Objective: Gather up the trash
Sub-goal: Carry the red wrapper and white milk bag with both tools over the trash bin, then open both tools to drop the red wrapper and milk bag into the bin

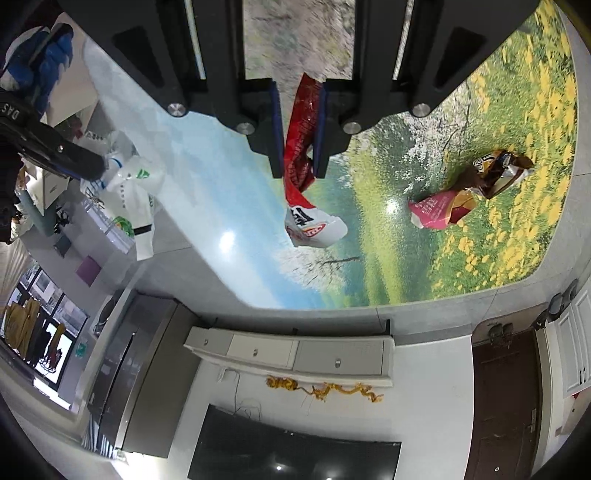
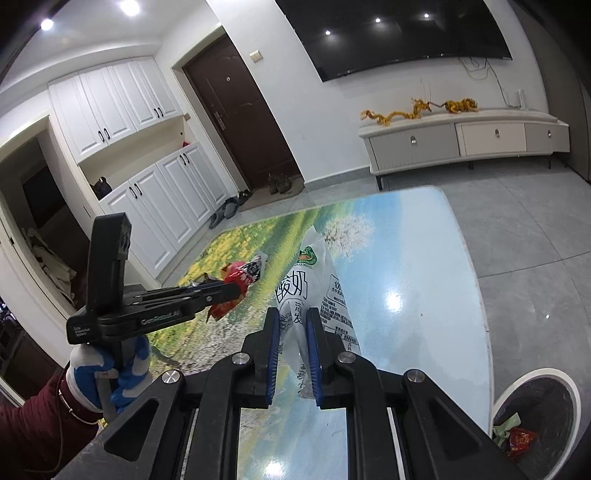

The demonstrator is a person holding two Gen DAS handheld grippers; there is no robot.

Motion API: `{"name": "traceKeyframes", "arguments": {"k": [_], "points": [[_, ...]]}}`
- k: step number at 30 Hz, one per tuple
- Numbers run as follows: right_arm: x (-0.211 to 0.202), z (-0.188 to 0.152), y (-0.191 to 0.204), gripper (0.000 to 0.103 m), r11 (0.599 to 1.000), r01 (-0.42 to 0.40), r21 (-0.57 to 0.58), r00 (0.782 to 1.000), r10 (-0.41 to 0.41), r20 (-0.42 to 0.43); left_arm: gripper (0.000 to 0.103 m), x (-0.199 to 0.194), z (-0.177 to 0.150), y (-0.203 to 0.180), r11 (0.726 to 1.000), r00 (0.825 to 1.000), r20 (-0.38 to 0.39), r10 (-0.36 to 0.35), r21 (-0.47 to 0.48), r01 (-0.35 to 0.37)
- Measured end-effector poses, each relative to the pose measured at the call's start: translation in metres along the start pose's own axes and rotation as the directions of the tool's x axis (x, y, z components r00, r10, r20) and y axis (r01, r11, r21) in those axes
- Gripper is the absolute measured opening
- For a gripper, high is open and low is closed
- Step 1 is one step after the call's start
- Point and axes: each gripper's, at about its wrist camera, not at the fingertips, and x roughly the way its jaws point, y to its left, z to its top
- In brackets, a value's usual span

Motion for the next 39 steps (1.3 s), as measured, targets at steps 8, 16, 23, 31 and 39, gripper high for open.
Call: {"name": "traceKeyframes", "arguments": {"k": [8,16,23,31,39], "points": [[-0.048,-0.006,-0.012,0.014,0.999,0.041,0.026,0.996,-0.043,0.072,0.014,-0.018,0.002,-0.051,0.997,0.998,0.013,-0.053,0.065,0.052],[-0.098,-0.022,-0.063,0.014,0.983,0.127,0.131,0.982,-0.143,0.124,0.014,0.007,0.0,-0.138,0.975,0.987,-0.044,-0.154,0.154,0.16],[-0.134,-0.053,-0.129,0.014,0.935,0.242,0.26,0.956,-0.276,0.103,0.014,0.048,-0.007,-0.217,0.944,0.965,-0.127,-0.23,0.21,0.253],[-0.154,-0.086,-0.193,0.014,0.864,0.334,0.378,0.929,-0.37,0.026,0.014,0.1,-0.016,-0.281,0.923,0.932,-0.226,-0.284,0.199,0.329],[-0.147,-0.103,-0.231,0.014,0.819,0.387,0.423,0.913,-0.405,-0.05,0.019,0.142,-0.018,-0.323,0.912,0.906,-0.287,-0.31,0.178,0.369]]}}
